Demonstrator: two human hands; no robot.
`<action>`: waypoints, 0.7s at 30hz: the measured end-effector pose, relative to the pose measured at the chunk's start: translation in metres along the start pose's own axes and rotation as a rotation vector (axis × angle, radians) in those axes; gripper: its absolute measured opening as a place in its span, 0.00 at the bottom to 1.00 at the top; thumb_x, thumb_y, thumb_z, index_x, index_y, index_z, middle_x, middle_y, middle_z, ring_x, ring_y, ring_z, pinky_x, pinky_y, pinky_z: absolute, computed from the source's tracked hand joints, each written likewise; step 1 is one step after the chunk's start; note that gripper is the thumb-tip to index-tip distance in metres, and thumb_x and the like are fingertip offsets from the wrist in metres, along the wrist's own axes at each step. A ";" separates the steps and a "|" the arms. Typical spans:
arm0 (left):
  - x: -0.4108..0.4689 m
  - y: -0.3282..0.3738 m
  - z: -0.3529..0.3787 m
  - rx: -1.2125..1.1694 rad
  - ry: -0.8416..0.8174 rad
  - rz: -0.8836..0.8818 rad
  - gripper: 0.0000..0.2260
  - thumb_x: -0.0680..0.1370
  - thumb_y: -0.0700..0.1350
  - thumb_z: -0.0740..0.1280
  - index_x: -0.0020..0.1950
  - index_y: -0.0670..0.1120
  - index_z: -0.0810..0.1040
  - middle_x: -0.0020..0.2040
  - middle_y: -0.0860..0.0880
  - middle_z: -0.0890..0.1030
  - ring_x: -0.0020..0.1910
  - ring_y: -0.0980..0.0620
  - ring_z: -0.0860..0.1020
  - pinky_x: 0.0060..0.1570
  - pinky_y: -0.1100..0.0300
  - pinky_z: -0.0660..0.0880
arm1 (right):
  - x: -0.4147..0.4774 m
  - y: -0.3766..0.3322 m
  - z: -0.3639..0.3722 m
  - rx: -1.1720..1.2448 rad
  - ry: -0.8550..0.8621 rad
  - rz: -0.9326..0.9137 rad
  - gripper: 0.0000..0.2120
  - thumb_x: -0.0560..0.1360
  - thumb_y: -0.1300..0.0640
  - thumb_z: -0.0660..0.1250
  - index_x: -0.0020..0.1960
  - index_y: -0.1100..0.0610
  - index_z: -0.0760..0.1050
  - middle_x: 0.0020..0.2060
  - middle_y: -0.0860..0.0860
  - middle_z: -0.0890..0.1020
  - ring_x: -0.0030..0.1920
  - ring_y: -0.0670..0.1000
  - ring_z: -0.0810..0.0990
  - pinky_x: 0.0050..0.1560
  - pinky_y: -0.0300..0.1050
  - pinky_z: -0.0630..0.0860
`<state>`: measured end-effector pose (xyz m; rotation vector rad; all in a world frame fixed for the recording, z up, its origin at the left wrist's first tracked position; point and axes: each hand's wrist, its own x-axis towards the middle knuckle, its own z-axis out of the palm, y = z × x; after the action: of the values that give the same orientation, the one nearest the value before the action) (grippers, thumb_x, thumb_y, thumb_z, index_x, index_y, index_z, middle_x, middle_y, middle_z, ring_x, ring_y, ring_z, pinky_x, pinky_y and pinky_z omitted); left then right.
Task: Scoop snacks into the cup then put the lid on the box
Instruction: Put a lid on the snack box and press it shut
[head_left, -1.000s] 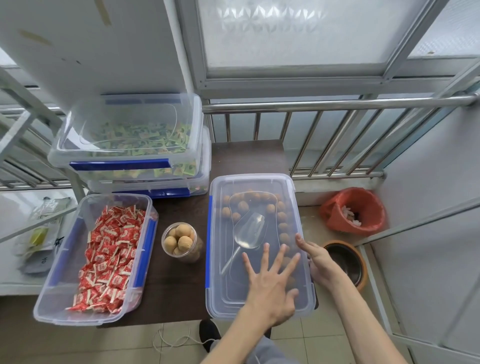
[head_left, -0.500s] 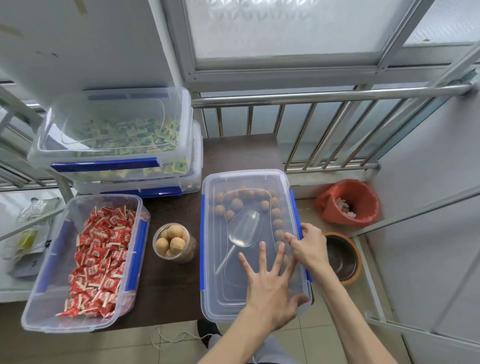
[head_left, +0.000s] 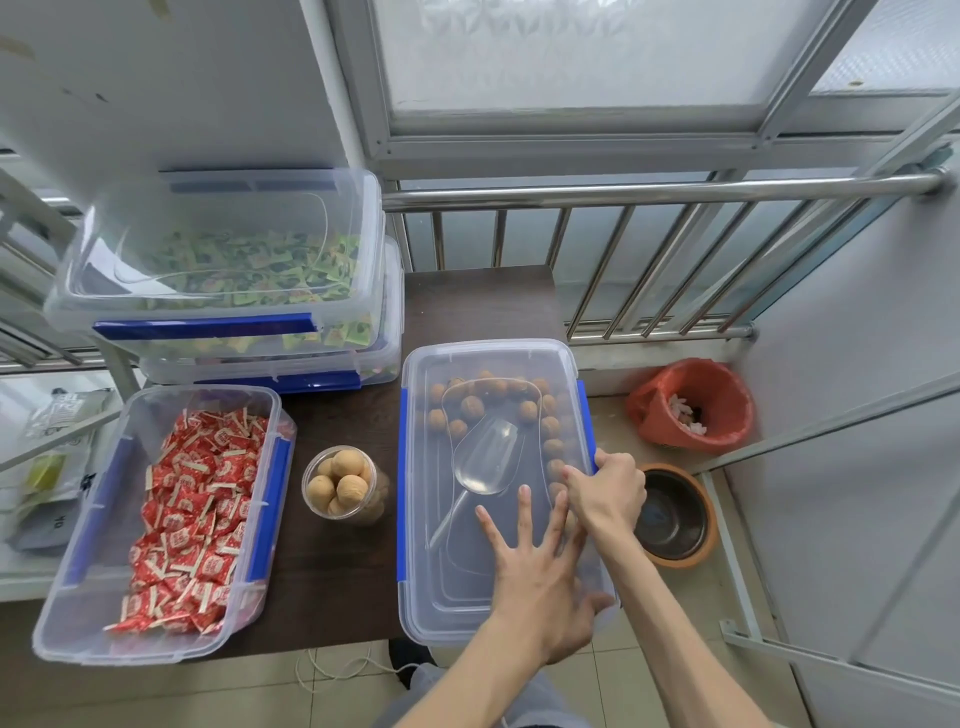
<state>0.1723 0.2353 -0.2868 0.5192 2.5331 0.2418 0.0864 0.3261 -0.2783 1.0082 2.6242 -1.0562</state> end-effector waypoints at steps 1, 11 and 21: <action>0.000 0.000 0.001 0.001 0.002 0.000 0.39 0.79 0.68 0.47 0.81 0.53 0.32 0.81 0.50 0.29 0.70 0.34 0.20 0.57 0.20 0.24 | -0.001 -0.001 0.000 0.001 -0.001 0.004 0.10 0.66 0.54 0.74 0.34 0.59 0.77 0.32 0.55 0.79 0.41 0.63 0.82 0.38 0.45 0.71; 0.014 -0.010 -0.026 -0.206 0.111 -0.089 0.61 0.64 0.74 0.69 0.80 0.51 0.33 0.84 0.52 0.43 0.79 0.48 0.30 0.72 0.42 0.25 | 0.010 -0.009 -0.021 -0.086 -0.178 -0.029 0.18 0.60 0.48 0.75 0.36 0.65 0.81 0.30 0.58 0.82 0.35 0.59 0.81 0.33 0.49 0.77; 0.039 -0.025 -0.038 -0.169 -0.093 -0.121 0.73 0.56 0.76 0.73 0.77 0.49 0.23 0.77 0.51 0.23 0.69 0.41 0.17 0.69 0.32 0.25 | 0.060 -0.028 -0.029 0.002 -0.577 -0.026 0.18 0.68 0.51 0.74 0.50 0.61 0.75 0.47 0.56 0.80 0.44 0.53 0.80 0.45 0.56 0.82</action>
<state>0.1138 0.2261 -0.2803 0.3037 2.4166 0.3739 0.0262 0.3625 -0.2621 0.5554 2.1662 -1.1443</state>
